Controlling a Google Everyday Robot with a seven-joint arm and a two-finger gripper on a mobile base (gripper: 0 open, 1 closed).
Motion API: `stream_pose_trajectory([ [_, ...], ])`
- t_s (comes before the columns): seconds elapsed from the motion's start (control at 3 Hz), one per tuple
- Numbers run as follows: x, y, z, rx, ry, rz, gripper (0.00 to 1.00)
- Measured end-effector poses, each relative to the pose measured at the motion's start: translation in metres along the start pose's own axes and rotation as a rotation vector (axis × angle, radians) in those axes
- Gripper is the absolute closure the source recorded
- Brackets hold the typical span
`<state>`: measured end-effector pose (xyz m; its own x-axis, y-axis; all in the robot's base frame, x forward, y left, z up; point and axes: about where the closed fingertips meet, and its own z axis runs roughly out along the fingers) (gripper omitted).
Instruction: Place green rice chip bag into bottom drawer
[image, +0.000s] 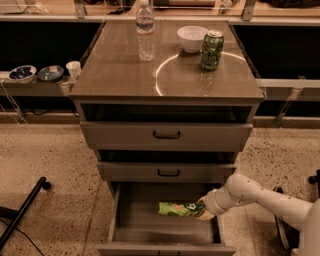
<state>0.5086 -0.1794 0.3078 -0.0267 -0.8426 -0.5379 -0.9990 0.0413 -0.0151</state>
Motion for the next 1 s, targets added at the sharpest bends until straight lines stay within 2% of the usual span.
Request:
stream_pose_trajectory([
  [0.33,0.024,-0.025,0.055,0.052,-0.084,0.082,1.00],
  [0.67,0.035,-0.035,0.101,0.197,-0.211,0.095,0.97],
  [1.0,0.035,-0.034,0.118,0.238,-0.280,0.031,0.75],
])
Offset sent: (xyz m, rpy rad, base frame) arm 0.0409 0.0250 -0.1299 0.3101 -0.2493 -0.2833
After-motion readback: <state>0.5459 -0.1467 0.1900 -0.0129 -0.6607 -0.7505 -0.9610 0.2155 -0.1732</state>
